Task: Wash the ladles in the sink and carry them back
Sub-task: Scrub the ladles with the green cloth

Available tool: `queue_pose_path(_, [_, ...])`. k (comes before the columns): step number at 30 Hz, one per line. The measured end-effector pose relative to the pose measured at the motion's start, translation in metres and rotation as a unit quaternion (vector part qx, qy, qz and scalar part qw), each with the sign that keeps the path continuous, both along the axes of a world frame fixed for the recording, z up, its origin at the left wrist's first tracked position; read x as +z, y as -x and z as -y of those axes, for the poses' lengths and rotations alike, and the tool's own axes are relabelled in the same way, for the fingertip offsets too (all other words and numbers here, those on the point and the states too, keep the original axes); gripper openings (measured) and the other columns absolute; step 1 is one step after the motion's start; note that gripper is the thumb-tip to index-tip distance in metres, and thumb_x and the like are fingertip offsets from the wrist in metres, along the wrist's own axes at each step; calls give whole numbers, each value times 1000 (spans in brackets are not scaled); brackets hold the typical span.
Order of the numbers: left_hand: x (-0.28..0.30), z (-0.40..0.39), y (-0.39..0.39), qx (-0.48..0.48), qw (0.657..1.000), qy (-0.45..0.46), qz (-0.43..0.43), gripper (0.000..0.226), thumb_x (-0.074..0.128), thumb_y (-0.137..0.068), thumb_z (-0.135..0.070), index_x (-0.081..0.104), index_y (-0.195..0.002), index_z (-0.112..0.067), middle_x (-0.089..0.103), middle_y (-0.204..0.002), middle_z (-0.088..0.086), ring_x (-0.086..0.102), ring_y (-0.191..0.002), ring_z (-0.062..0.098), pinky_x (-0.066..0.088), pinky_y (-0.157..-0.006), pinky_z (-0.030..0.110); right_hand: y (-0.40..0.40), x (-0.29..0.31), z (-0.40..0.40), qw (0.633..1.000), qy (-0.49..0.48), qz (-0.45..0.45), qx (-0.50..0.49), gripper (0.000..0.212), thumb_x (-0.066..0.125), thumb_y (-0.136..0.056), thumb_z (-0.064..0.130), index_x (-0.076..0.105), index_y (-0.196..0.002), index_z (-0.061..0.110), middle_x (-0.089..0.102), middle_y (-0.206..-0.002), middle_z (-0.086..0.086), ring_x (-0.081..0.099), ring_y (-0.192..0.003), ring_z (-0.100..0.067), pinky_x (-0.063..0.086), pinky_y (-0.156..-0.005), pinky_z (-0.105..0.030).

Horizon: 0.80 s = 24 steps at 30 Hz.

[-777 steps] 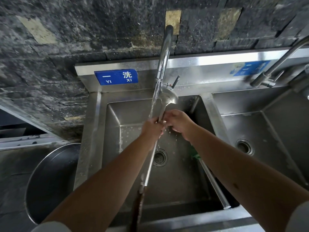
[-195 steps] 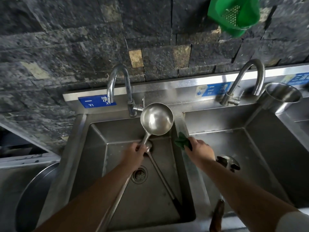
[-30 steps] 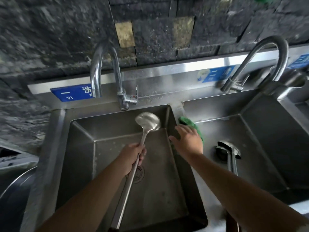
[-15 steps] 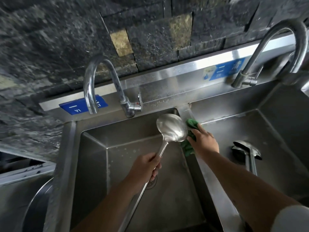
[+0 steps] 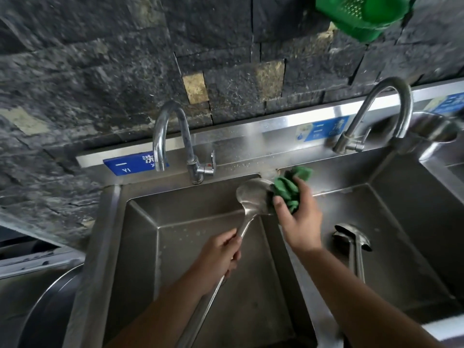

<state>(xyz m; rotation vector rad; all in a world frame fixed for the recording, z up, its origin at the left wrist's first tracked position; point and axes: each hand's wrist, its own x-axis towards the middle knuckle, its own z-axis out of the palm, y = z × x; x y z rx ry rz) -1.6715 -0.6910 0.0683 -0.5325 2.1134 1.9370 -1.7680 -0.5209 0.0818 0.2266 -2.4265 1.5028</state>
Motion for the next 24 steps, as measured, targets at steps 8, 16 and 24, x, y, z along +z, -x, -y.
queue_pose_path(8, [30, 5, -14, -81, 975, 189, -90, 20, 49, -96, -27, 62, -94, -11, 44, -46, -11, 34, -41, 1, 29, -45, 25, -2, 37, 27, 879, -427, -179, 115, 63, 45, -81, 69, 58, -127, 29, 55, -139, 0, 46, -132, -32, 47, -97, -50])
queue_pose_path(16, [44, -3, -43, -25, 992, 117, -51, 20, 49, -95, -13, 50, -76, -8, 40, -45, -11, 33, -39, 7, 27, -41, 23, 36, 92, 36, 904, -377, 118, 163, 50, 44, -77, 73, 64, -102, 35, 67, -103, 6, 62, -97, -23, 53, -80, -37])
queue_pose_path(24, [56, 8, -53, -15, 995, 45, -84, 20, 49, -99, -12, 51, -92, 6, 41, -53, 2, 32, -36, 10, 25, -39, 22, 24, 50, 8, 957, 28, 267, 110, 45, 58, -72, 71, 69, -94, 33, 73, -90, -1, 70, -85, -27, 58, -81, -49])
